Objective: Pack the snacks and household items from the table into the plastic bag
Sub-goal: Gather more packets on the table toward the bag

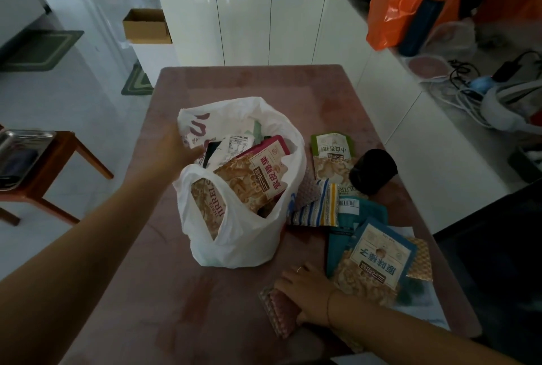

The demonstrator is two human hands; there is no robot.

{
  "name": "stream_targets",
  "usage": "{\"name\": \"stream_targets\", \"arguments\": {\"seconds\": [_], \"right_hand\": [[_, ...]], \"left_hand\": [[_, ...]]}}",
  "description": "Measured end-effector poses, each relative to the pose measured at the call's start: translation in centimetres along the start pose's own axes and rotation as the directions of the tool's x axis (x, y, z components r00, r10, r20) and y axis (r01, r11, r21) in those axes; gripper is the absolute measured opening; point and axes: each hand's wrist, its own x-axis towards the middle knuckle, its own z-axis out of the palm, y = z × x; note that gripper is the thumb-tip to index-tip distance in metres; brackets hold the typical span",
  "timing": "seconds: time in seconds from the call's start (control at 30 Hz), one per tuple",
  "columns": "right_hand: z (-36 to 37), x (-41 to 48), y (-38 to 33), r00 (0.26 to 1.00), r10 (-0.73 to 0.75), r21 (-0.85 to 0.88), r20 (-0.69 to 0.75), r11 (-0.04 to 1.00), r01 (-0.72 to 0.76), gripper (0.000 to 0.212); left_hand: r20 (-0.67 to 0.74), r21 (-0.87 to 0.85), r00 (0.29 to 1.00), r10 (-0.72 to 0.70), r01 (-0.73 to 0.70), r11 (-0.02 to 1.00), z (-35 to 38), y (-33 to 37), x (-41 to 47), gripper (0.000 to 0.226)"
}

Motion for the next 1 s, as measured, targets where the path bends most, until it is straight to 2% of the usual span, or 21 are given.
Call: {"name": "stream_targets", "arguments": {"seconds": [0.07, 0.2, 0.3, 0.4, 0.43, 0.5, 0.53, 0.63, 0.67, 0.7, 0.73, 0.77, 0.8, 0.83, 0.87, 0.9, 0.93, 1.0], "right_hand": [[-0.1, -0.1, 0.0, 1.0, -0.008, -0.014, -0.016, 1.0, 0.008, 0.078], [0.0, -0.2, -0.2, 1.0, 0.01, -0.02, -0.017, 1.0, -0.011, 0.092], [-0.4, -0.1, -0.2, 1.0, 0.024, -0.06, 0.017, 0.998, -0.023, 0.097], [-1.4, 0.1, -0.5, 0.999, -0.013, -0.053, 0.034, 0.998, 0.015, 0.08], [-2.0, 0.0, -0.7, 0.999, -0.025, 0.015, 0.04, 1.0, 0.024, 0.068], [-3.9, -0.7, -1.0, 0.998, -0.056, 0.273, 0.041, 0.961, 0.043, 0.041], [-5.5, -1.5, -1.1, 0.995, -0.092, 0.402, 0.033, 0.913, 0.071, 0.036], [-12.4, -5.0, -0.1, 0.979, -0.196, 0.624, -0.053, 0.759, 0.185, 0.036], [-14.9, -6.3, 0.6, 0.97, -0.204, 0.703, -0.13, 0.671, 0.235, 0.039], [-17.5, -7.3, 1.2, 0.954, -0.19, 0.793, -0.232, 0.531, 0.298, 0.039], [-19.5, -7.7, 2.0, 0.918, -0.126, 0.841, -0.377, 0.369, 0.396, 0.038], [-21.4, -7.8, 2.9, 0.843, -0.02, 0.818, -0.538, 0.228, 0.528, 0.043], [-22.9, -7.4, 3.5, 0.751, 0.106, 0.755, -0.652, 0.186, 0.629, 0.047], [-24.1, -6.3, 3.7, 0.668, 0.207, 0.699, -0.715, 0.236, 0.675, 0.045], [-25.2, -4.7, 3.4, 0.601, 0.267, 0.656, -0.753, 0.374, 0.656, 0.04], [-25.9, -2.5, 2.6, 0.567, 0.276, 0.612, -0.776, 0.549, 0.57, 0.037], [-26.0, -0.1, 1.9, 0.583, 0.249, 0.562, -0.774, 0.695, 0.448, 0.035], [-25.0, 5.6, 1.0, 0.702, 0.168, 0.386, -0.692, 0.908, 0.163, 0.028]], "left_hand": [[-0.018, 0.067, 1.0, 0.02, -0.019, 0.998, 0.3, 0.1, -0.1, 0.021], [-0.028, 0.113, 0.998, -0.052, 0.055, 0.992, 0.9, -0.9, 0.4, 0.057], [-0.002, 0.128, 0.992, -0.125, 0.124, 0.984, 1.3, -1.1, 0.3, 0.068], [0.0, 0.129, 0.992, -0.124, 0.123, 0.984, 1.6, -0.8, 0.0, 0.071], [-0.006, 0.12, 0.993, -0.122, 0.122, 0.985, 1.6, -0.8, 0.0, 0.072], [-0.015, 0.086, 0.995, -0.101, 0.102, 0.991, 1.7, -0.9, 0.1, 0.07], [-0.026, 0.085, 0.996, -0.088, 0.09, 0.992, 1.7, -0.9, 0.1, 0.068], [-0.039, 0.079, 0.996, -0.083, 0.086, 0.993, 1.5, -0.8, 0.1, 0.058], [-0.049, 0.095, 0.997, -0.065, 0.07, 0.993, 1.3, -0.7, -0.1, 0.05], [-0.067, 0.128, 0.996, -0.056, 0.064, 0.99, 1.1, -0.4, -0.3, 0.04], [-0.097, 0.168, 0.994, -0.047, 0.062, 0.984, 1.0, -0.3, -0.4, 0.032], [-0.131, 0.207, 0.991, -0.035, 0.062, 0.976, 0.9, -0.3, -0.5, 0.027], [-0.157, 0.243, 0.987, -0.024, 0.063, 0.968, 0.9, -0.3, -0.4, 0.026], [-0.172, 0.27, 0.985, -0.011, 0.057, 0.961, 0.9, -0.5, -0.3, 0.028], [-0.181, 0.281, 0.983, 0.007, 0.045, 0.959, 0.8, -0.7, -0.1, 0.032], [-0.184, 0.275, 0.983, 0.017, 0.034, 0.961, 0.7, -0.9, 0.2, 0.036], [-0.185, 0.259, 0.983, 0.023, 0.026, 0.966, 0.6, -1.1, 0.3, 0.039], [-0.199, 0.223, 0.98, 0.029, 0.016, 0.975, 0.5, -1.3, 0.7, 0.042]]}}
